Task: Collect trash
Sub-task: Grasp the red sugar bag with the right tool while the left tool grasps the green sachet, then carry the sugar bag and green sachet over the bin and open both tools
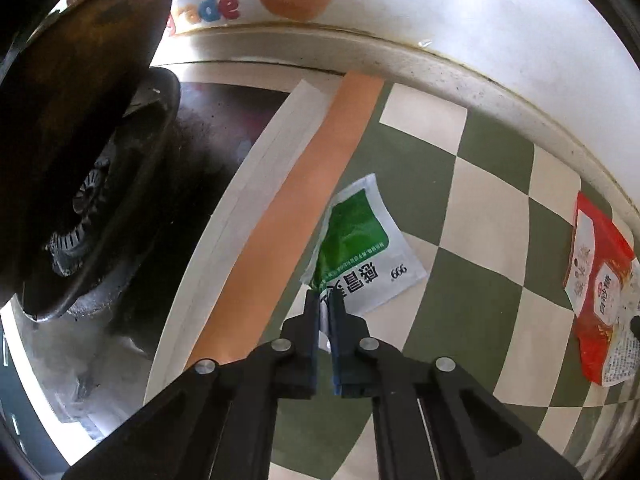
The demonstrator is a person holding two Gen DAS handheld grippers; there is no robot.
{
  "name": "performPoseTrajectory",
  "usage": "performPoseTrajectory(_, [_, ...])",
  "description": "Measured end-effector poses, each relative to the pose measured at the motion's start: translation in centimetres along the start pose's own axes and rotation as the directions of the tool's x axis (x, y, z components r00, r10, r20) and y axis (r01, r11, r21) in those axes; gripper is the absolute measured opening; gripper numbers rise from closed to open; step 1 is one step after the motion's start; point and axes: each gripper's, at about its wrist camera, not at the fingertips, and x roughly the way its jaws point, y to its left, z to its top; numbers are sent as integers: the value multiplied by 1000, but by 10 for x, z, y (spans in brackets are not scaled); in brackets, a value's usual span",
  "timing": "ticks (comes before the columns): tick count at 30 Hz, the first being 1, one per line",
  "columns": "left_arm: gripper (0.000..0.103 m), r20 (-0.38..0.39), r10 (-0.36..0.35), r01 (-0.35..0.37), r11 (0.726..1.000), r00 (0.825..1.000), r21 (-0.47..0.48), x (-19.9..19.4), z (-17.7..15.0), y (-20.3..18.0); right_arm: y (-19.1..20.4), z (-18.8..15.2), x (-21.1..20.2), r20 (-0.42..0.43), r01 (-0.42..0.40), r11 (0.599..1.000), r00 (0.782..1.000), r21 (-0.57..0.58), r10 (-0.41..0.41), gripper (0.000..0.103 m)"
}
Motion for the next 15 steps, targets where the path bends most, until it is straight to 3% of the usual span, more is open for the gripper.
performPoseTrajectory(6, [1, 45, -36, 37, 999, 998, -28, -31, -11, -2, 4, 4, -17, 1, -45, 999, 999, -13, 45, 10])
performPoseTrajectory(12, [1, 127, -63, 77, 992, 990, -104, -99, -39, 23, 27, 0, -55, -10, -142, 986, 990, -91, 142, 10])
performPoseTrajectory(15, [1, 152, -43, 64, 988, 987, -140, -133, -64, 41, 47, -8, -72, -40, -190, 972, 982, -135, 187, 10])
